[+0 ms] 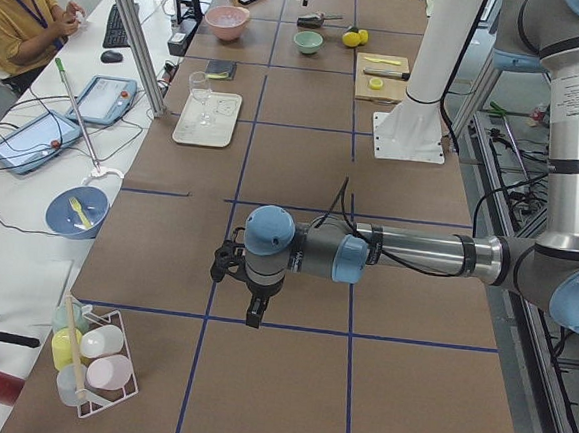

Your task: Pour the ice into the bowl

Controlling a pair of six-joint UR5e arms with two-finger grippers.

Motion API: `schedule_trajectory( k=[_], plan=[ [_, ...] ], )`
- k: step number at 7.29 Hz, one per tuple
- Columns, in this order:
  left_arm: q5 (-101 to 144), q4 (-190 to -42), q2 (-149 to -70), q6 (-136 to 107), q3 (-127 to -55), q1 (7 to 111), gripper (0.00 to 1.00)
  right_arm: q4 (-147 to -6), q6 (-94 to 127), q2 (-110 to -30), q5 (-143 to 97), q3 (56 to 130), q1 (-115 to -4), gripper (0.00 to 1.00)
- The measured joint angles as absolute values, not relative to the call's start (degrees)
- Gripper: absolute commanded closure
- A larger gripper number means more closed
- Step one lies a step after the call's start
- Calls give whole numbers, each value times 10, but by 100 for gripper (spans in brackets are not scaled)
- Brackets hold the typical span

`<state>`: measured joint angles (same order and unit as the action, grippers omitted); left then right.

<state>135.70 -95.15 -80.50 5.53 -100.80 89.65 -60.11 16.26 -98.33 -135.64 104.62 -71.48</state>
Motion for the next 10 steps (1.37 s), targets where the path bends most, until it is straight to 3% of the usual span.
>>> schedule_trajectory(
  k=[7, 10],
  plan=[
    [1357, -953, -804, 56, -1002, 896, 0, -577, 206, -977, -1241, 977, -582, 5],
    [1357, -953, -803, 56, -1002, 896, 0, -573, 203, -975, -1206, 969, -561, 100]
  ],
)
